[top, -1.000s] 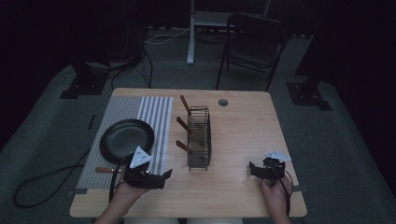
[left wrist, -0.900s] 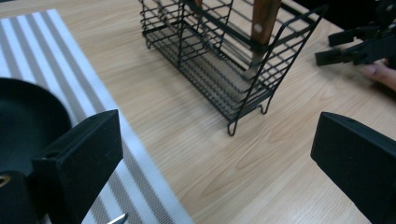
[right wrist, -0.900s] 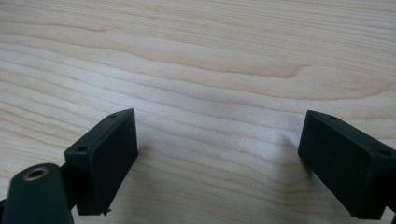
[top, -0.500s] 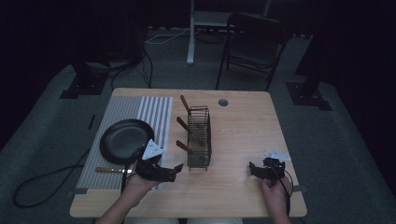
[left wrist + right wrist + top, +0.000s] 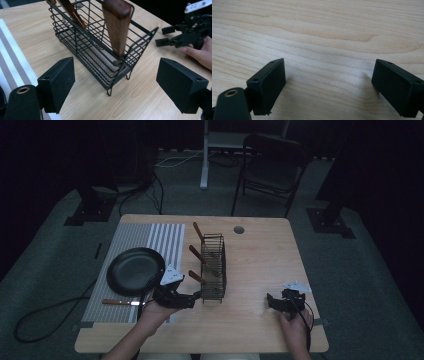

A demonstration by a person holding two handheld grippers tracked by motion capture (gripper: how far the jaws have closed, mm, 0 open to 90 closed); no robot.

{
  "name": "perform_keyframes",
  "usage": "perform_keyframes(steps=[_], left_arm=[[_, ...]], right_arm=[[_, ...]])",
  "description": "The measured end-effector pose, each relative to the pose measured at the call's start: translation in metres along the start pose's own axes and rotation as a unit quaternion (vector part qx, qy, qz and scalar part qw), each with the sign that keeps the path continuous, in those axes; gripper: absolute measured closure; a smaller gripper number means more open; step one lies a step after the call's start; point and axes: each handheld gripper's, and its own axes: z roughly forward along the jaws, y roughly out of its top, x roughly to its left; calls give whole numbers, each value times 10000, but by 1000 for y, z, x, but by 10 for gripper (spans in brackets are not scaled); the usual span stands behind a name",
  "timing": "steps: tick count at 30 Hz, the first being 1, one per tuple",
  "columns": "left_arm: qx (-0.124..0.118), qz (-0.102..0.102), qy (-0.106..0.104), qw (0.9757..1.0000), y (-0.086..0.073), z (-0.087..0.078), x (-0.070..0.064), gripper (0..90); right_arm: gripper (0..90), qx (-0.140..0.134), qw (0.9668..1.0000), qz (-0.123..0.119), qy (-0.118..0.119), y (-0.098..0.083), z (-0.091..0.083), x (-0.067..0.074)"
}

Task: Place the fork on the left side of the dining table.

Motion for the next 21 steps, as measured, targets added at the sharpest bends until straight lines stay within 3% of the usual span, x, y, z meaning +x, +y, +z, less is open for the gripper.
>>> perform_keyframes(steps=[1,5,12,20,21], left_arm=[[2,-4,11,10000,1,1,0,222],[-99,-102,-3,9999,5,2,2,262],[-169,-171,-107,9997,10,8,2,469],[-167,-289,-186,9993,13,16,4,568],[-169,-296,-197,9992,13,17,5,621]], right_arm=[[116,-1,10000,-2,0,0,0,0],[116,0,10000,0,0,0,0,0],[116,0,10000,0,1,0,0,0],[116,0,10000,3,1,0,0,0],[116,-1,10000,3,2,0,0,0]])
